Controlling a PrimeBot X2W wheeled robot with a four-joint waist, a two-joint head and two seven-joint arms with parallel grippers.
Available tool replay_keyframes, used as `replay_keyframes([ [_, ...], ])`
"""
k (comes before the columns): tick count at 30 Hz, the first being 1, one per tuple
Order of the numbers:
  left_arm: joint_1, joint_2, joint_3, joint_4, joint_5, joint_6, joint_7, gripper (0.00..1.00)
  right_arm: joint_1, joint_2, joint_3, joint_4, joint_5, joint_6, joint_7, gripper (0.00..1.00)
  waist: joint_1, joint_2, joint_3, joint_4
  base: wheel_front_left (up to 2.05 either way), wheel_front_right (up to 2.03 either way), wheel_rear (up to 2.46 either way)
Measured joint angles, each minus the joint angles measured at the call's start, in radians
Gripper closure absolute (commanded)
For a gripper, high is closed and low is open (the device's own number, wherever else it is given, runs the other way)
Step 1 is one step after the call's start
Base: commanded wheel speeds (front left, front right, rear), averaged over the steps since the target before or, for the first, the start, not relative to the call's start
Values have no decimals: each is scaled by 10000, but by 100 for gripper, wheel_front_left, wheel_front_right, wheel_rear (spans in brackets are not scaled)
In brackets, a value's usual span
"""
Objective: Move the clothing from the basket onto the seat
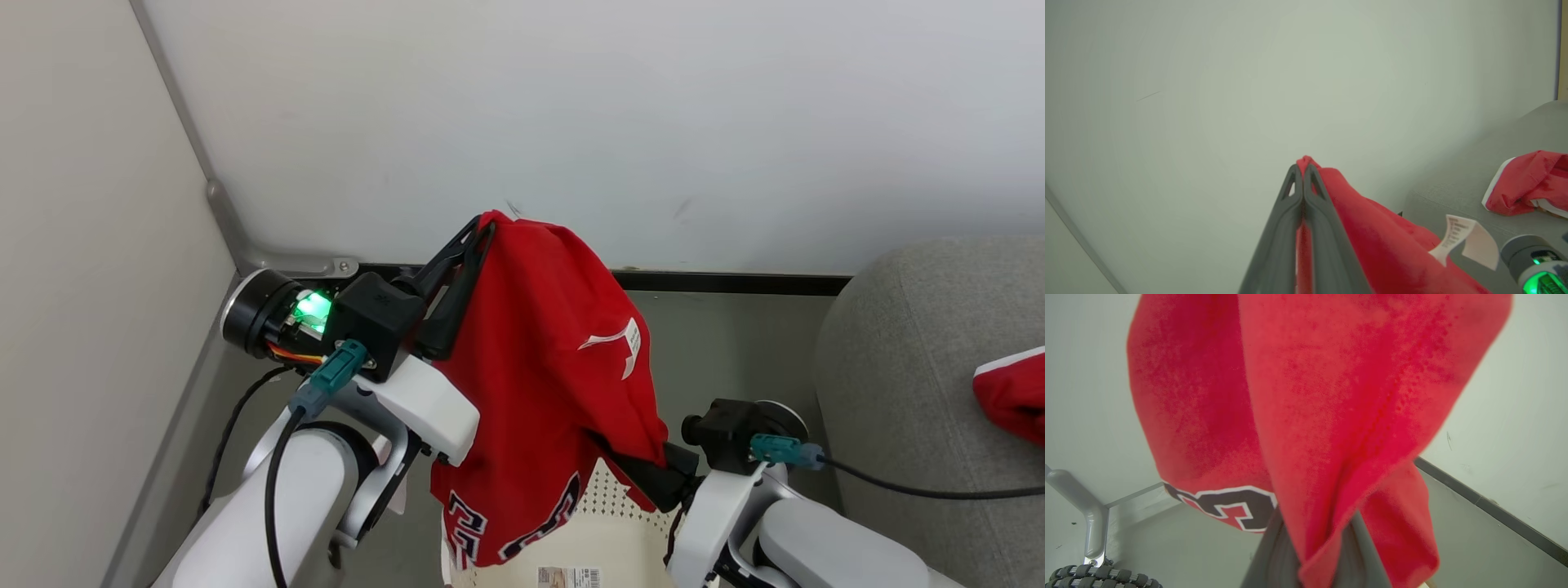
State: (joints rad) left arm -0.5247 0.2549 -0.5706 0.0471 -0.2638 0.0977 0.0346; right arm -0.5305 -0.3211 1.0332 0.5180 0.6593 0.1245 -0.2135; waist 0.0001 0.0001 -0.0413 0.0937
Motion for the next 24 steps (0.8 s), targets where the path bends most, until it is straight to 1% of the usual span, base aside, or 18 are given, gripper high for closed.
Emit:
replay_keyframes([
  [7,447,15,226,558,-284,167,-113,100,64,-222,-546,-408,658,0,-186,100,0,0,-19,-289,0,0,0],
  [11,732,46,407,819,-453,259,-276,100,246,-284,-1068,-984,1290,0,-272,100,0,0,-38,-504,0,0,0],
  [13,872,54,479,947,-533,261,-357,100,246,-362,-1306,-1273,1429,0,-284,100,0,0,-47,-616,0,0,0],
  [19,1360,42,506,1139,-853,249,-633,100,245,-892,-2155,-1818,1532,0,-339,100,0,-1,-64,-952,0,0,0],
  [24,1653,-102,481,1187,-1039,240,-938,100,245,-1325,-2913,-1933,1524,0,-343,100,-1,0,-64,-1220,0,0,0],
])
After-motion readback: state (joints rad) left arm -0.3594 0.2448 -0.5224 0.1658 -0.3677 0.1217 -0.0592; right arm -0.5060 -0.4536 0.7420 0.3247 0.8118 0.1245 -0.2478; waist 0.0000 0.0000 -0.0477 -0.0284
